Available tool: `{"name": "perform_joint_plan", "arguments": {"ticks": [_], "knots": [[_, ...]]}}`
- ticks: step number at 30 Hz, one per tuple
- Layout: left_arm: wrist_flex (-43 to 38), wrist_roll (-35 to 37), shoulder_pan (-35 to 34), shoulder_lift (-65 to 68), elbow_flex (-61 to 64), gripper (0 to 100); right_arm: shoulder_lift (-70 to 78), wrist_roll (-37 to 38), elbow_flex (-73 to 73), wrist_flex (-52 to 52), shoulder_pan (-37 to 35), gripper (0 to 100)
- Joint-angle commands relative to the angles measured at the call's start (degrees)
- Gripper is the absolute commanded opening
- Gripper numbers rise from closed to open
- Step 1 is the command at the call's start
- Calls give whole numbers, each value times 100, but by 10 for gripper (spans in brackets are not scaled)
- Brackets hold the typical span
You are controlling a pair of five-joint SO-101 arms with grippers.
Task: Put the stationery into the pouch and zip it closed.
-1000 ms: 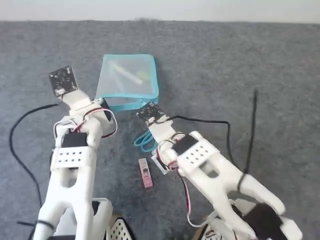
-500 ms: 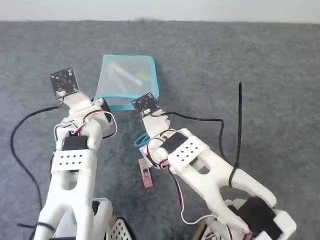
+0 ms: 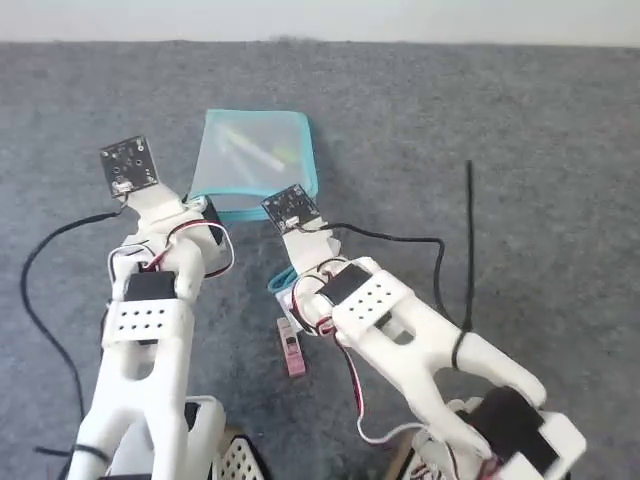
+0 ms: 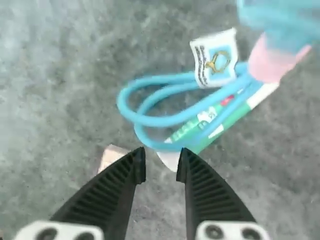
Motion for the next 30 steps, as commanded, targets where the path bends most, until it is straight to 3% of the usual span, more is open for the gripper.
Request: {"name": "perform_joint_plan", "arguments": {"ticks": [1,7,30], "knots": [[-193,-70,-53,-176,-84,13,22,-70,-334,-84,251,104],[-211,-70,-53,-176,-84,14,-180,-70,-325,-84,629,102],[-185,-70,-44,-176,-84,14,1244,-70,-932,-259,655,102]]}}
